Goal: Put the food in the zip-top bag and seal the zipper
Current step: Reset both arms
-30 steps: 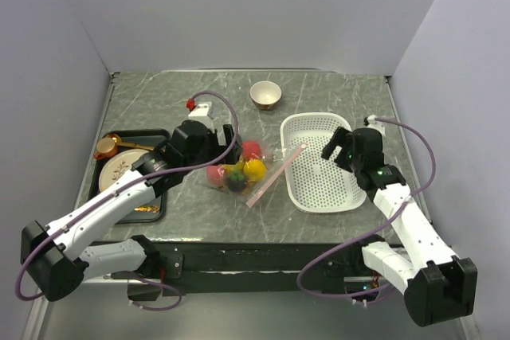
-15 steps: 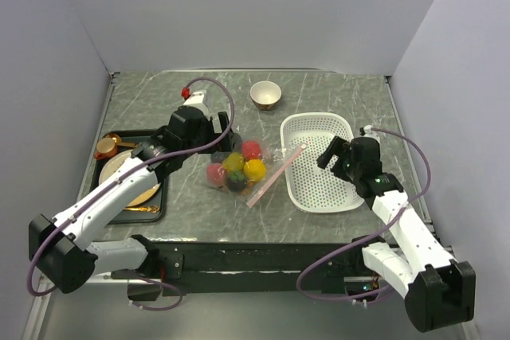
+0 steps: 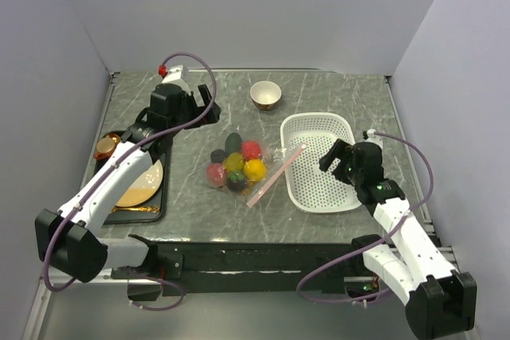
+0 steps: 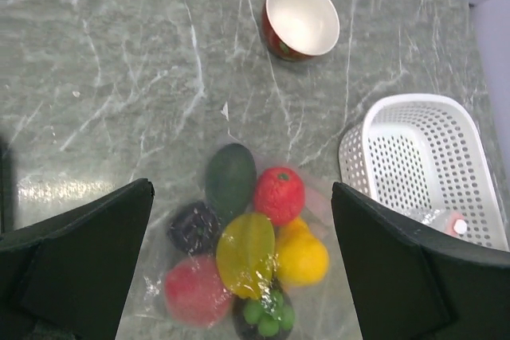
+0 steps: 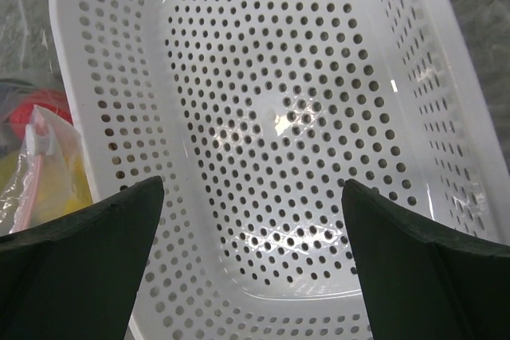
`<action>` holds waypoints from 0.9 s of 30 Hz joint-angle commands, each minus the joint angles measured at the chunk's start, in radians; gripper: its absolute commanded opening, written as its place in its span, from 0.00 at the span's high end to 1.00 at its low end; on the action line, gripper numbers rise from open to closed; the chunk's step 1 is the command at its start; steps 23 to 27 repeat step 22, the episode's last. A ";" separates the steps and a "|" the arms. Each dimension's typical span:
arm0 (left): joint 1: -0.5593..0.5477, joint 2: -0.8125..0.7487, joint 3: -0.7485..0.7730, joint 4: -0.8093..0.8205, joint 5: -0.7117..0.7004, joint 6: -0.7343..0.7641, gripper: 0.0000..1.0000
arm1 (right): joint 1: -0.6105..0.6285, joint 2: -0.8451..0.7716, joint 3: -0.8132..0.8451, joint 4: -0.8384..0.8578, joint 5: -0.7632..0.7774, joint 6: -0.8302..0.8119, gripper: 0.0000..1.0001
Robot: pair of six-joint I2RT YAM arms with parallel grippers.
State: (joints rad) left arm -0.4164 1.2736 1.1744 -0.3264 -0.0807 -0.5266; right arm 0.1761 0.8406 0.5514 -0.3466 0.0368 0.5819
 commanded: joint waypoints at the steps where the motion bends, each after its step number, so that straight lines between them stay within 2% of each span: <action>1: 0.002 -0.098 -0.087 0.128 -0.104 0.028 0.01 | -0.001 -0.072 -0.005 0.075 0.054 -0.057 0.00; 4: 0.013 -0.129 -0.105 0.110 -0.140 0.042 0.01 | 0.000 -0.096 -0.005 0.093 0.005 -0.041 0.00; 12: 0.062 -0.140 -0.146 0.104 -0.097 0.047 0.01 | 0.028 -0.078 -0.033 0.084 -0.086 0.052 0.00; 20: 0.074 -0.178 -0.226 0.191 -0.111 0.024 0.01 | 0.057 -0.078 -0.079 0.097 -0.003 0.038 0.00; 22: 0.077 -0.191 -0.234 0.197 -0.160 -0.001 0.00 | 0.056 -0.071 -0.070 0.100 0.033 0.027 0.00; 27: 0.077 -0.191 -0.234 0.197 -0.160 -0.001 0.00 | 0.056 -0.071 -0.070 0.100 0.033 0.027 0.00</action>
